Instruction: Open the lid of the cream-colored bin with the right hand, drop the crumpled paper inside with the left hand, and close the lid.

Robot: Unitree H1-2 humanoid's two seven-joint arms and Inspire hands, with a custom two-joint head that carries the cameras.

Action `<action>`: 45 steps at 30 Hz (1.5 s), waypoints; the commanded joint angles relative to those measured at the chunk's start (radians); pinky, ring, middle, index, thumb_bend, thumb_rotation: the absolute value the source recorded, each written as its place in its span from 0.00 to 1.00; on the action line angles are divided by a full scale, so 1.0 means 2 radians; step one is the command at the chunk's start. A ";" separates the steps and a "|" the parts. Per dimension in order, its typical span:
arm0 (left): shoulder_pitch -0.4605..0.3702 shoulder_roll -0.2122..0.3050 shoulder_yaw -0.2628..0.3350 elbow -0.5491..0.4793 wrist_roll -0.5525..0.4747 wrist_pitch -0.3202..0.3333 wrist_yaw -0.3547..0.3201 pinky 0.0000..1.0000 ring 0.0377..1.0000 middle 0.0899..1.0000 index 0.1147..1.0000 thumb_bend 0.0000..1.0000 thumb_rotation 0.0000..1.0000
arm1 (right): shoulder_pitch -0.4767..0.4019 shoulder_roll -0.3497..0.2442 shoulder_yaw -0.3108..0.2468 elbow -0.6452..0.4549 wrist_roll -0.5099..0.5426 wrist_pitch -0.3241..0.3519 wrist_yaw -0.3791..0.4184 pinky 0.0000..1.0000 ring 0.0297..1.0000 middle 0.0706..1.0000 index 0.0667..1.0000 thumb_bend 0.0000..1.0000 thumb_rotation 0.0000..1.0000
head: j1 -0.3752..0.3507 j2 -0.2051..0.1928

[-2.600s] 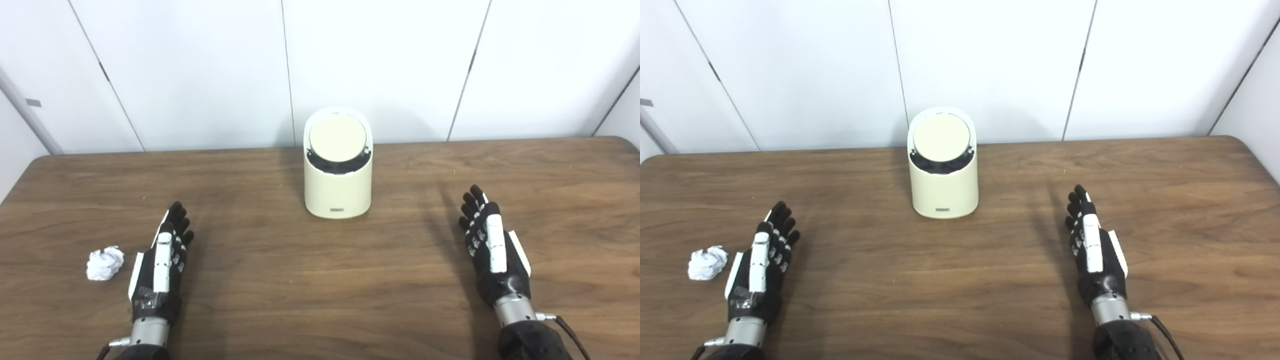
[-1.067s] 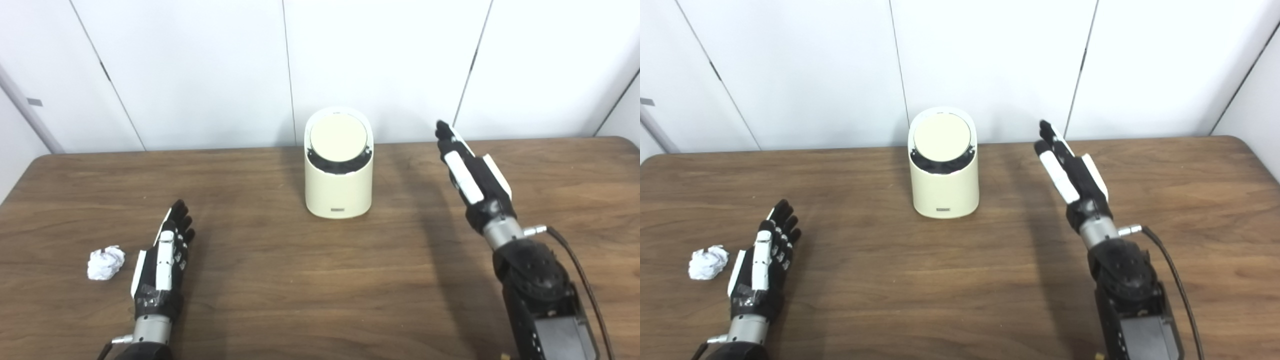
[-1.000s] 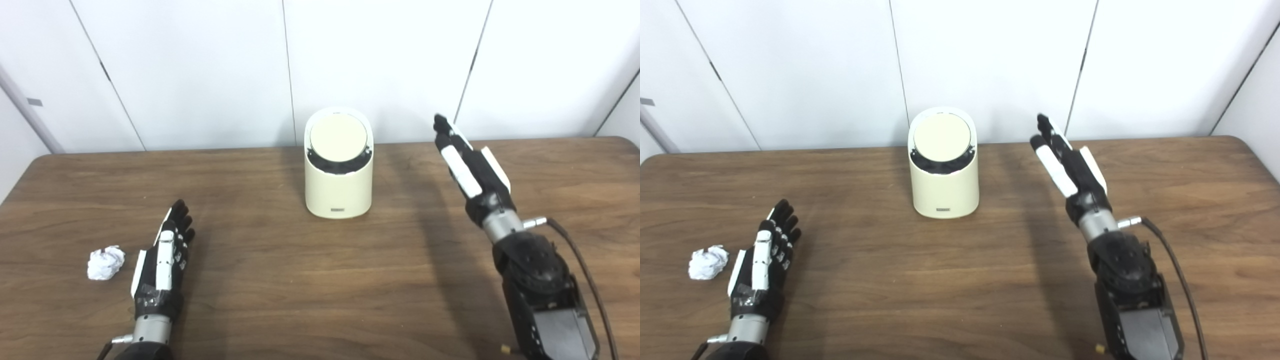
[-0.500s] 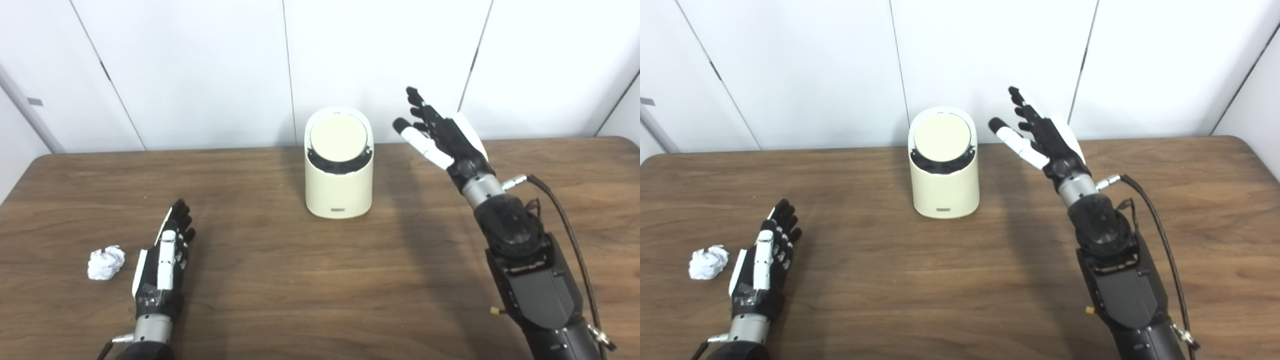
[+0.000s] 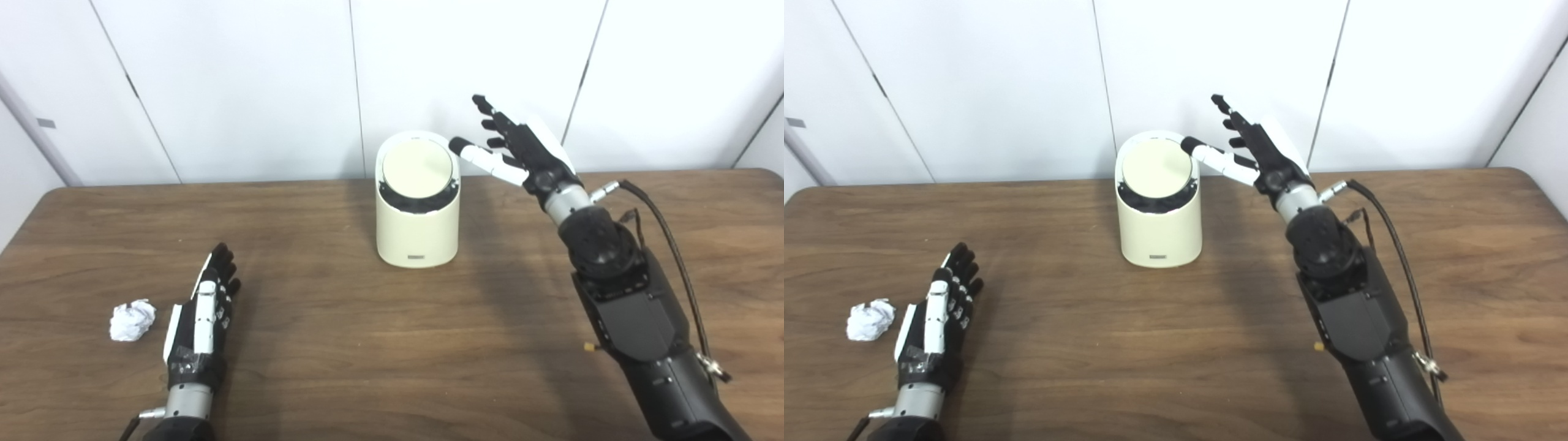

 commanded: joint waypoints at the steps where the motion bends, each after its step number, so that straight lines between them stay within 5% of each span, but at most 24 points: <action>1: -0.001 -0.007 -0.004 0.013 0.006 -0.016 0.002 1.00 0.99 0.97 0.98 0.47 0.96 | -0.033 0.000 0.001 -0.006 -0.007 -0.002 0.002 0.84 0.93 0.96 0.95 0.68 0.63 | 0.000 0.001; 13: 0.001 -0.012 -0.005 0.014 0.008 -0.019 0.006 1.00 1.00 0.97 0.98 0.46 0.95 | -0.077 0.006 0.026 0.032 -0.022 0.015 0.021 0.90 0.97 0.98 0.98 0.84 0.53 | -0.001 0.000; 24: 0.003 -0.014 -0.005 0.013 0.007 -0.017 0.005 1.00 1.00 0.98 0.99 0.45 0.96 | -0.099 0.006 0.060 0.038 -0.069 0.033 0.032 0.85 0.95 0.97 0.96 0.89 0.49 | -0.002 0.001; 45: 0.006 -0.016 -0.005 0.013 0.012 -0.018 0.010 1.00 0.99 0.96 0.97 0.44 0.94 | -0.104 0.023 0.061 0.087 -0.100 0.004 -0.004 0.88 0.94 0.95 0.95 0.82 0.45 | -0.002 0.003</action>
